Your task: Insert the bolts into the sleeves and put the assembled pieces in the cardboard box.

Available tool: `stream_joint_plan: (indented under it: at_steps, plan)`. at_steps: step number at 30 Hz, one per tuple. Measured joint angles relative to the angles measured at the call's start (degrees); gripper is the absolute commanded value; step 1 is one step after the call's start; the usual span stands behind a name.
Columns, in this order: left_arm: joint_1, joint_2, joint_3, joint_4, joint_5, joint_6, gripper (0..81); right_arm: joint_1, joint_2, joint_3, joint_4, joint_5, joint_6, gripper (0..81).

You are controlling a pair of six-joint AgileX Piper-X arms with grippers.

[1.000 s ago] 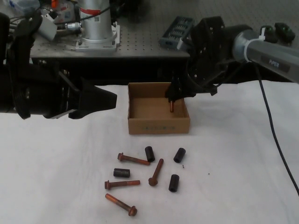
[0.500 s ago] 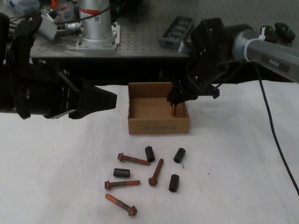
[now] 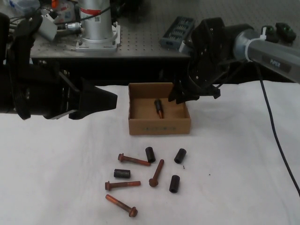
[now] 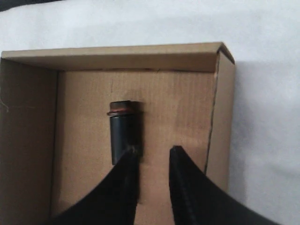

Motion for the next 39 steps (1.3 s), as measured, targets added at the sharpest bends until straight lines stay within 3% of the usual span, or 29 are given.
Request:
stream_joint_plan:
  at_steps: [9,15,23,30,39]
  plan:
    - [0.0,0.0,0.0,2.9,-0.07,1.01,28.3,0.0,-4.54,0.0,4.89,-0.29,-1.86,17.8]
    - [0.0,0.0,0.0,6.69,-0.82,4.84,28.3,0.76,-13.17,-0.27,17.2,2.49,-8.03,17.8]
    - [0.0,0.0,0.0,7.67,-1.38,5.92,28.3,5.18,-14.76,0.87,28.28,3.93,-12.27,17.8]
    - [0.0,0.0,0.0,8.57,-1.38,5.92,28.3,11.51,-14.76,9.22,28.21,7.99,-10.6,23.0]
    - [0.0,-0.8,0.0,13.94,-1.57,6.83,28.3,18.13,-15.29,20.18,24.55,12.64,-0.92,23.3]
